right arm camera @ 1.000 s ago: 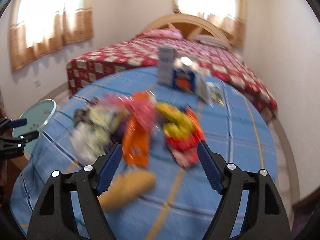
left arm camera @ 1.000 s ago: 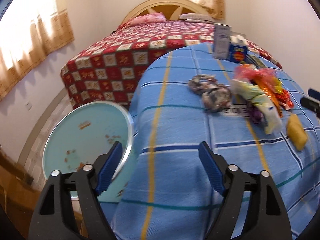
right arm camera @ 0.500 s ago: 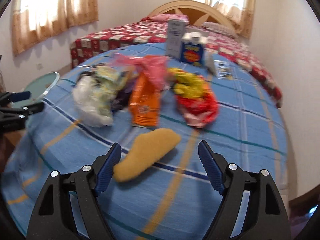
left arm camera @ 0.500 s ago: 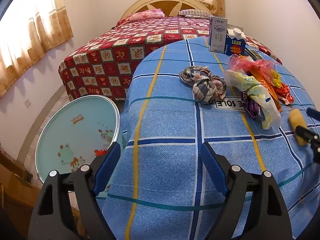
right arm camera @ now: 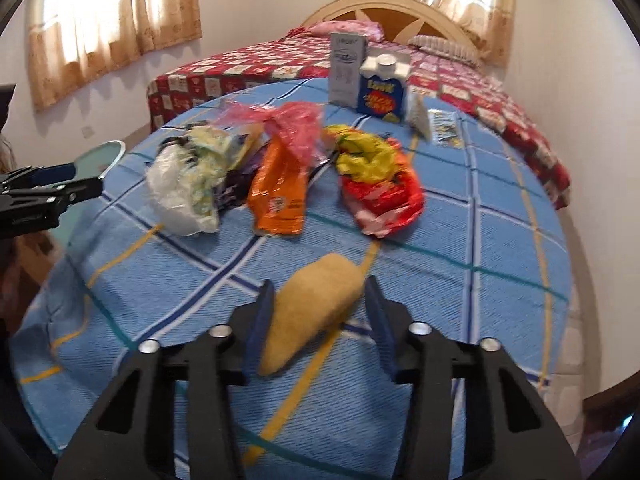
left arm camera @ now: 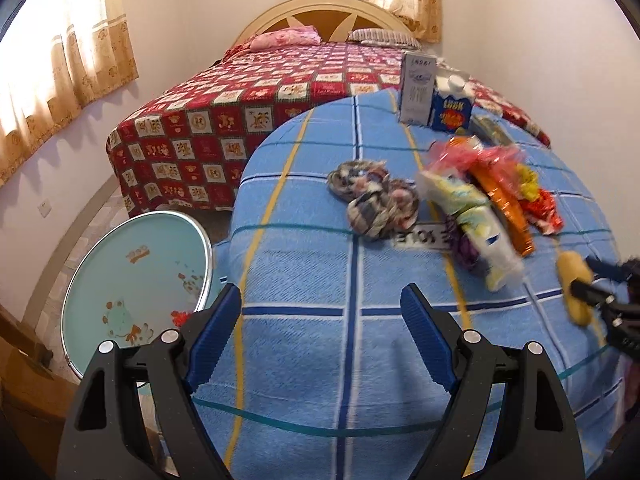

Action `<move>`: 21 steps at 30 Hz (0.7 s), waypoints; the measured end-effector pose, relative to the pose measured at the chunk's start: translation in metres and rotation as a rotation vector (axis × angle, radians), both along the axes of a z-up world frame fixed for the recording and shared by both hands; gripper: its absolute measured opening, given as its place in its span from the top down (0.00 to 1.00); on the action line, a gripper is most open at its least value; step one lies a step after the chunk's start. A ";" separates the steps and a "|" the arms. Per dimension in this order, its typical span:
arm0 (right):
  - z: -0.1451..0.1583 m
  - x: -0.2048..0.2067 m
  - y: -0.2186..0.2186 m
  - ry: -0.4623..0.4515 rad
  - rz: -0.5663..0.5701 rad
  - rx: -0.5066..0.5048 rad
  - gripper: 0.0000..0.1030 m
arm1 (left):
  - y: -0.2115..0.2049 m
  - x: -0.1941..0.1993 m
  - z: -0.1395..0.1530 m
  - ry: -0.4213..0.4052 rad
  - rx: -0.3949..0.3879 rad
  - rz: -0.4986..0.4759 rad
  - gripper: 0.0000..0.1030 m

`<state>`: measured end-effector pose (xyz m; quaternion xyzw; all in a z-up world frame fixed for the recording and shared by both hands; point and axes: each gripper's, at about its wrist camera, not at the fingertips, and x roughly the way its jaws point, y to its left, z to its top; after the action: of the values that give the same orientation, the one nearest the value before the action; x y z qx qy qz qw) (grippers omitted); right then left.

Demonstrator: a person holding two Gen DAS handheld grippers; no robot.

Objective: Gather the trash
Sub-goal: 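Grasp the yellow sponge with the right tool while the left tool grasps the clear-yellow plastic bag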

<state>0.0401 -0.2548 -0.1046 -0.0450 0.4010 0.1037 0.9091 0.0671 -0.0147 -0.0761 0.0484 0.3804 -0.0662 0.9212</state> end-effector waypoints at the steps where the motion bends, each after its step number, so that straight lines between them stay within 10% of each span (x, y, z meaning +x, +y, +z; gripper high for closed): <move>1: -0.002 0.000 0.001 0.009 -0.001 0.022 0.61 | -0.002 -0.002 0.002 -0.004 -0.002 -0.007 0.22; 15: 0.004 -0.003 -0.003 -0.029 -0.002 0.098 0.76 | -0.010 -0.008 -0.002 0.010 -0.019 -0.028 0.22; 21: 0.019 -0.003 -0.028 -0.103 -0.084 -0.014 0.75 | -0.028 -0.011 0.011 -0.034 -0.040 -0.073 0.23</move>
<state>0.0372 -0.2831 -0.0855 -0.0397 0.3560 0.0602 0.9317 0.0561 -0.0428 -0.0654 0.0451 0.3614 -0.1066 0.9252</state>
